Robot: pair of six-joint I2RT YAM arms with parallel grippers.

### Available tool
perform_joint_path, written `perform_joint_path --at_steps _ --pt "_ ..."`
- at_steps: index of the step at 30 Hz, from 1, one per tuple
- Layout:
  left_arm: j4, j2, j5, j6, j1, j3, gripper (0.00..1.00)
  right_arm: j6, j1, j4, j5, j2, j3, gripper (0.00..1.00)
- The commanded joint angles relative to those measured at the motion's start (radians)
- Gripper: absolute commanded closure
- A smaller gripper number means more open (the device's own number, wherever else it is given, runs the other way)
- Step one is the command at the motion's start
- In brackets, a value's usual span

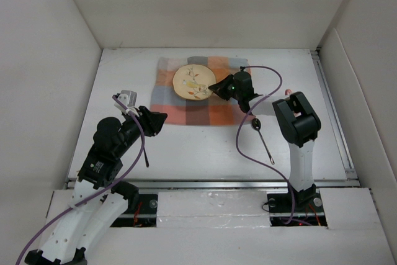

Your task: Set the dinner table for one person

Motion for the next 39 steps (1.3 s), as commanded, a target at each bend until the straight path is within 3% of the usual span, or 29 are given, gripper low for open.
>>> perform_joint_path --at_steps 1,14,17,18,20,23,24,28,32,39 --pt "0.048 0.000 0.012 0.009 0.001 0.006 0.68 0.037 0.007 0.126 -0.014 -0.003 0.093 1.00" --pt "0.048 0.010 0.010 0.010 0.001 0.006 0.68 0.014 0.007 0.059 0.016 0.053 0.150 1.00" --pt "0.047 0.015 0.008 0.010 0.001 0.006 0.68 0.015 0.007 0.050 0.013 0.066 0.153 0.84" --pt "0.044 0.015 -0.004 0.009 0.001 0.007 0.68 0.014 0.007 0.053 0.019 0.067 0.150 0.71" --pt "0.033 0.016 -0.033 0.003 0.001 0.012 0.68 0.003 0.007 0.047 0.017 0.064 0.150 0.59" --pt "-0.022 0.024 -0.160 -0.022 0.001 0.027 0.71 -0.006 0.016 0.045 0.018 0.046 0.140 0.48" --pt "-0.036 0.035 -0.235 -0.029 0.001 0.032 0.73 -0.014 0.016 0.036 0.027 0.035 0.140 0.45" --pt "-0.091 0.069 -0.314 -0.071 0.001 0.044 0.80 -0.075 0.025 -0.027 0.072 -0.029 0.134 0.39" --pt "-0.116 0.096 -0.346 -0.088 0.011 0.056 0.99 -0.155 0.034 -0.126 0.131 -0.095 0.114 0.37" --pt "-0.146 0.137 -0.396 -0.105 0.041 0.058 1.00 -0.245 0.021 -0.179 0.164 -0.169 0.056 0.35"
